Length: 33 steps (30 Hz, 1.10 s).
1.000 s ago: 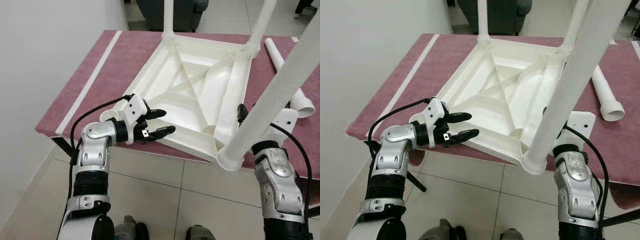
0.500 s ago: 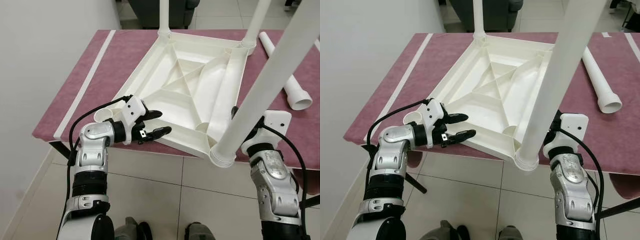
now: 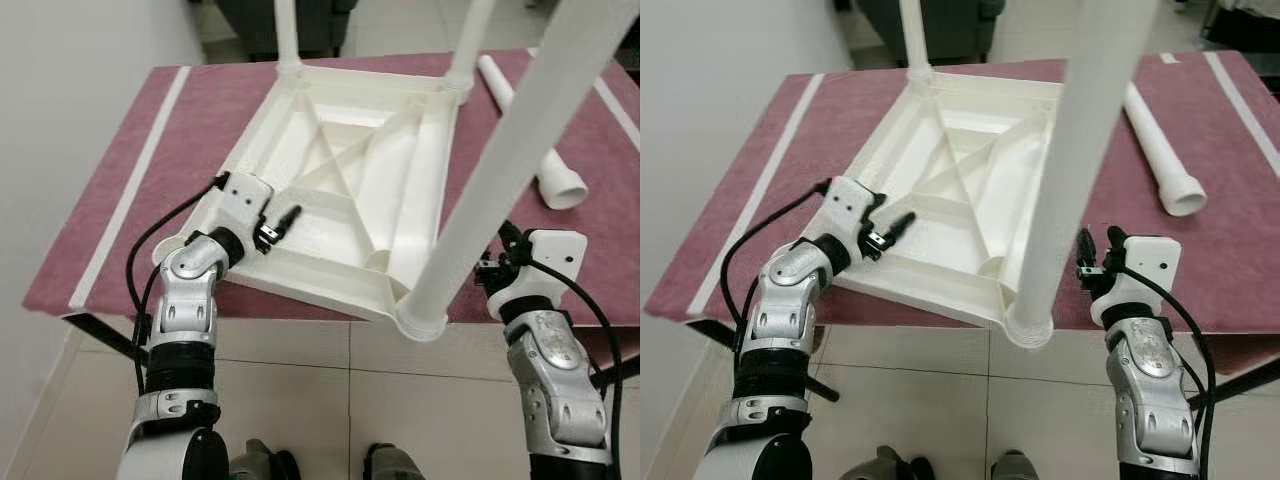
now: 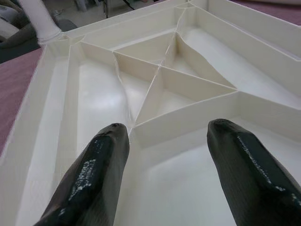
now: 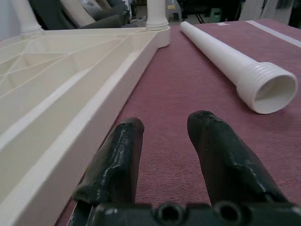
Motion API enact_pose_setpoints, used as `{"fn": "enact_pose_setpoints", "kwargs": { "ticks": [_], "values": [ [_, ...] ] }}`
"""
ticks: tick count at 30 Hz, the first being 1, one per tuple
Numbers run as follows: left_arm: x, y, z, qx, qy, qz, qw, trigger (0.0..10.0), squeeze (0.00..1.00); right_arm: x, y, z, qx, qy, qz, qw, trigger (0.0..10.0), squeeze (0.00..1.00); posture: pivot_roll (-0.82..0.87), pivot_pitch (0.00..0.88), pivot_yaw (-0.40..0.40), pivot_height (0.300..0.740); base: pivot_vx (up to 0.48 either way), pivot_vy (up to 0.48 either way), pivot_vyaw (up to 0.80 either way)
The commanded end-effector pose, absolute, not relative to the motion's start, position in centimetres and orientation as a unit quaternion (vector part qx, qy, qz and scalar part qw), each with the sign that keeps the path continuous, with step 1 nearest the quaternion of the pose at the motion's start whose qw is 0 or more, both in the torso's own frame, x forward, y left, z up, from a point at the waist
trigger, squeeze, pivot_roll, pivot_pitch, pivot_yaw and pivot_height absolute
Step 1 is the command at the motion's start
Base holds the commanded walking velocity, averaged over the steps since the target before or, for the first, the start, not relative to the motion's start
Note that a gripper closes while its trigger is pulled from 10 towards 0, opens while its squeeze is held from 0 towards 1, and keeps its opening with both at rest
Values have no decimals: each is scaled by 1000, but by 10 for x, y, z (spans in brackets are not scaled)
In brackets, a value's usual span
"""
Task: Building children table
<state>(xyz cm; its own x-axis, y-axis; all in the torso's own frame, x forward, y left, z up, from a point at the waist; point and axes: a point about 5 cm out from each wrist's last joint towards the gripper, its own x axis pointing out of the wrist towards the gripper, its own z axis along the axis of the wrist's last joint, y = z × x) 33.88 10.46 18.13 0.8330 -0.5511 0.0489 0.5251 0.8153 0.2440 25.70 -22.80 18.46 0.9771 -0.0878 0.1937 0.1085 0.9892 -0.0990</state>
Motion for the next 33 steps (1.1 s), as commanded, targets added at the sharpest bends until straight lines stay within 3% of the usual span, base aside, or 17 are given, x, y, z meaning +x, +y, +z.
{"fn": "enact_pose_setpoints", "kwargs": {
  "ticks": [1, 13, 19, 33],
  "values": [
    [338, 75, 184, 67, -67, -302, 949, 10000, 0, 256, -224, 185, -54, -94, -43, 993, 10000, 0, -185, 126, 142, 740, 0, 0, -800],
    [339, 72, 184, 74, -71, -282, 954, 10000, 0, 257, -224, 186, -53, -94, -45, 993, 10000, 0, -184, 130, 144, 740, 0, 0, -800],
    [340, 71, 185, 76, -73, -280, 954, 10000, 0, 257, -223, 186, -56, -95, -42, 993, 10000, 0, -184, 130, 143, 740, 0, 0, 0],
    [340, 71, 185, 77, -73, -279, 954, 10000, 0, 259, -222, 187, -54, -94, -39, 993, 10000, 0, -182, 127, 142, 740, 0, 0, -800]
  ]
}}
